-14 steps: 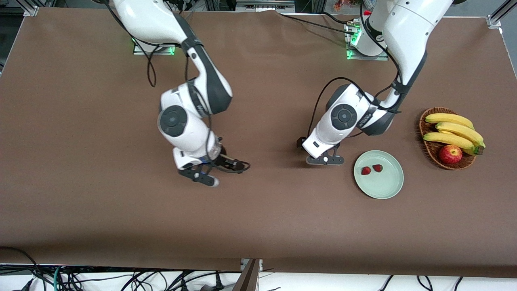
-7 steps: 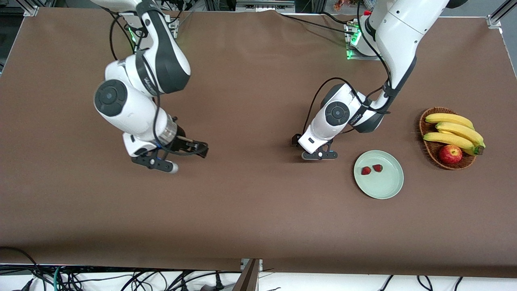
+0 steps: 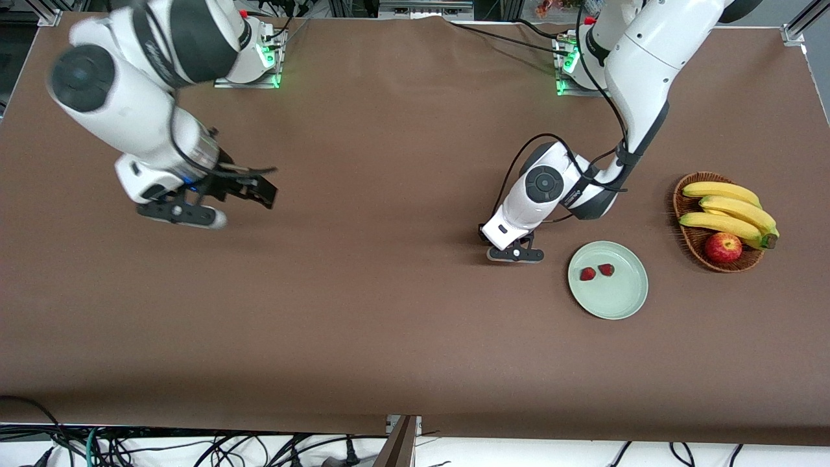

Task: Collect all strawberries into plate
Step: 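Carry the third strawberry to the plate while the right arm returns to rest, then open the left gripper to drop the strawberry on the plate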

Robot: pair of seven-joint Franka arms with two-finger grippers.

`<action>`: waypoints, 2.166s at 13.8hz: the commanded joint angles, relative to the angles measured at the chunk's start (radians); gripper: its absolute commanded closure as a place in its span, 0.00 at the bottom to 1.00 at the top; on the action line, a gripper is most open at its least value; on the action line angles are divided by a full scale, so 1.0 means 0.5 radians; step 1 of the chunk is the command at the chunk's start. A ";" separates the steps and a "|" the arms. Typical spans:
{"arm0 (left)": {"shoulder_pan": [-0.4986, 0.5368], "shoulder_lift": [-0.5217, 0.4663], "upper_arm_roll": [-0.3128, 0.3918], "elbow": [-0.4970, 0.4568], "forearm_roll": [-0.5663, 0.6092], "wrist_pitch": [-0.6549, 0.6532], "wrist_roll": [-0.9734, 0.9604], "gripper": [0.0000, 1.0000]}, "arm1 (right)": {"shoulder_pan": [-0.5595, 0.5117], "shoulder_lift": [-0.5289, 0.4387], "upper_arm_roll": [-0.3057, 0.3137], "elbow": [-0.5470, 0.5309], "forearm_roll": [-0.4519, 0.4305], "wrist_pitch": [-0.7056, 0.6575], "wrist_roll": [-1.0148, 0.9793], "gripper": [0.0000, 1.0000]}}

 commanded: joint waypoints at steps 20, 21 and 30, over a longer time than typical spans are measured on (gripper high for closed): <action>0.662 -0.003 0.044 0.511 0.268 -0.476 1.745 0.00 | -0.174 -0.145 -0.061 0.198 -0.196 -0.233 -0.326 0.00; 0.662 -0.051 0.029 0.512 0.265 -0.498 1.742 0.00 | -0.186 -0.133 -0.064 0.195 -0.220 -0.239 -0.363 0.00; 0.641 -0.426 -0.125 1.158 -0.118 -1.905 1.451 0.00 | -0.199 -0.120 -0.073 0.192 -0.221 -0.245 -0.397 0.00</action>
